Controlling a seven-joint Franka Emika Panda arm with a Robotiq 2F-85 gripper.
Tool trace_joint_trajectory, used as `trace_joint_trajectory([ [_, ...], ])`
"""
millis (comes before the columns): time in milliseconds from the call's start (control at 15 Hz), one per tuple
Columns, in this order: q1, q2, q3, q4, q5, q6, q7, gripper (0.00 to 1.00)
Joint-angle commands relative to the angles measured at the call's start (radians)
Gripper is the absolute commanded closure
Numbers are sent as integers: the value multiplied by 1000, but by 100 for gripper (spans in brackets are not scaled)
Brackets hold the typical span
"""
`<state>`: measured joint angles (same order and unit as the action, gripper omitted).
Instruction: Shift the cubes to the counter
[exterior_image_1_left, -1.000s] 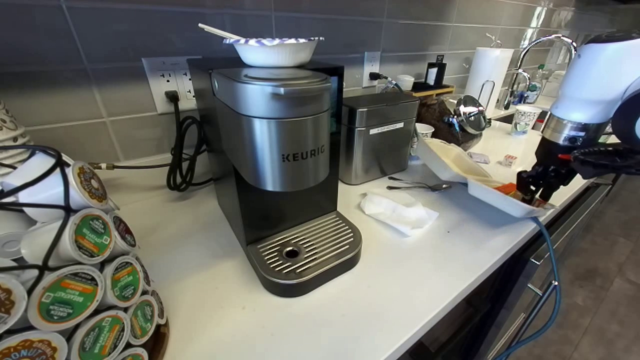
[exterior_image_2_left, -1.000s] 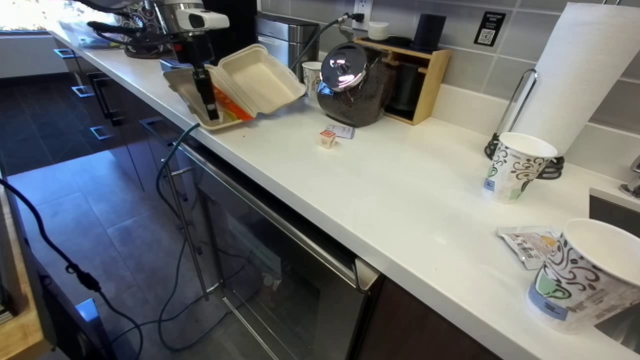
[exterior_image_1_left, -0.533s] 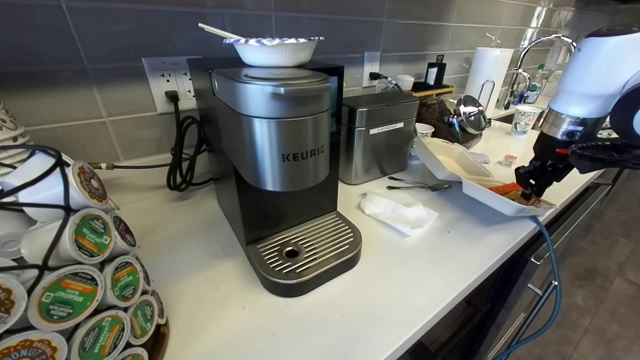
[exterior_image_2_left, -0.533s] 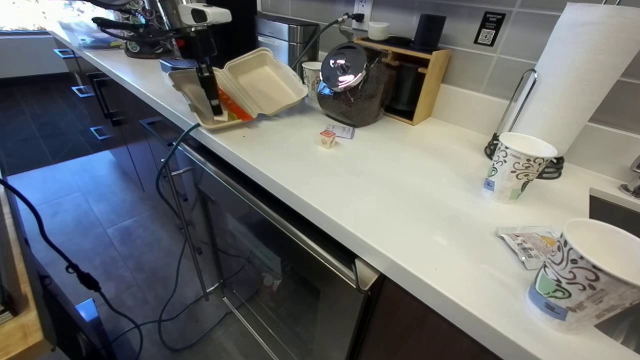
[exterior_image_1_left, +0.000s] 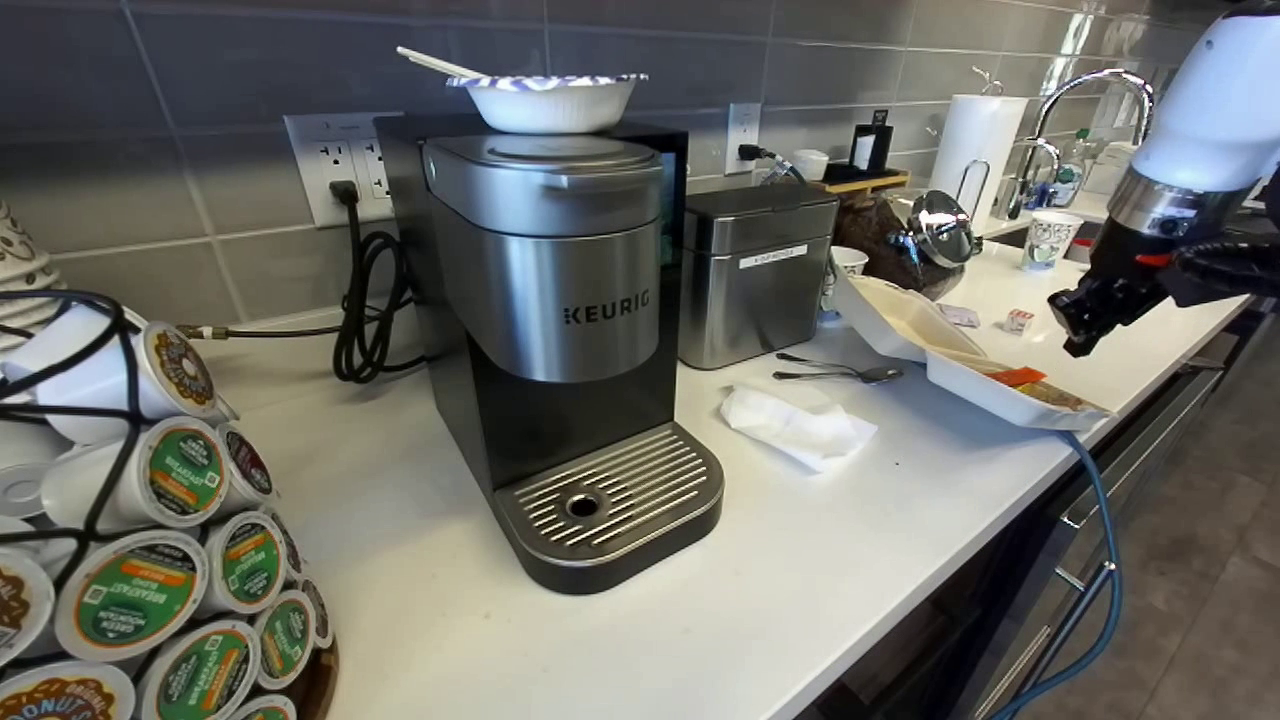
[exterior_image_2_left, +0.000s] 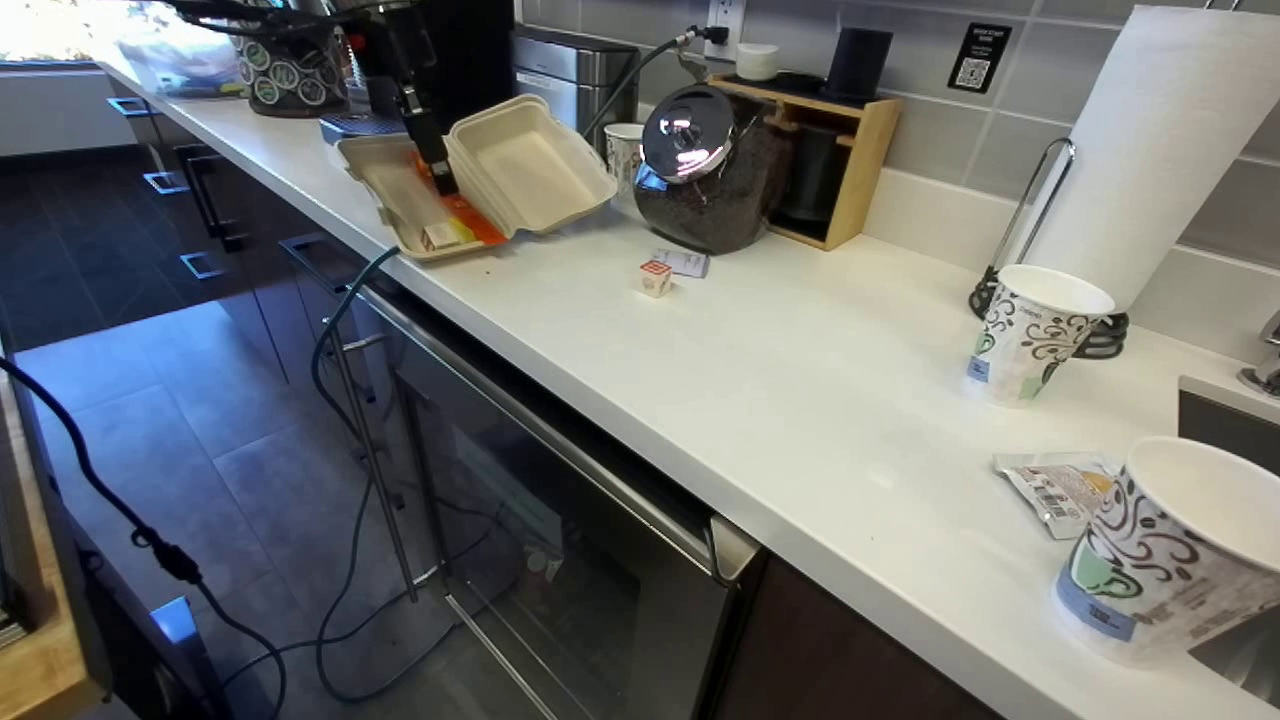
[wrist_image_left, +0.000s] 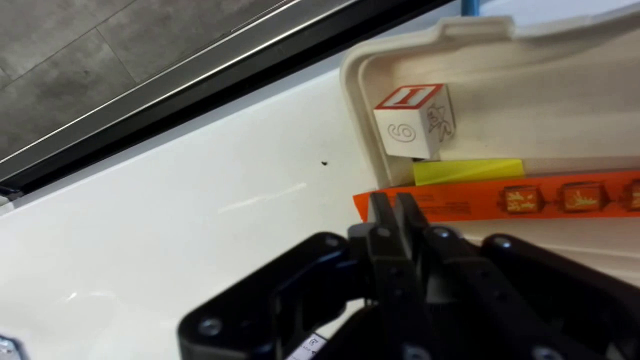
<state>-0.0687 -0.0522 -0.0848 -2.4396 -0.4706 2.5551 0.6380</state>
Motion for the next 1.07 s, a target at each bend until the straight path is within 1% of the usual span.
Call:
trace_joint_trajectory([
  [0, -10, 0, 8, -17, 85, 12, -69, 60],
  [67, -10, 13, 5, -17, 127, 26, -94, 53],
  [133, -12, 22, 3, -16, 145, 38, -105, 44],
  [267, -12, 51, -1, -9, 214, 61, -171, 29],
  [400, -14, 82, -4, 0, 253, 79, -233, 14],
  [533, -16, 106, -5, 4, 304, 96, -279, 1],
  [600, -15, 118, -6, 8, 328, 103, -303, 0],
  [800, -12, 150, 1, 24, 415, 88, -394, 0],
  [1000, -13, 166, 4, 32, 471, 79, -453, 0],
])
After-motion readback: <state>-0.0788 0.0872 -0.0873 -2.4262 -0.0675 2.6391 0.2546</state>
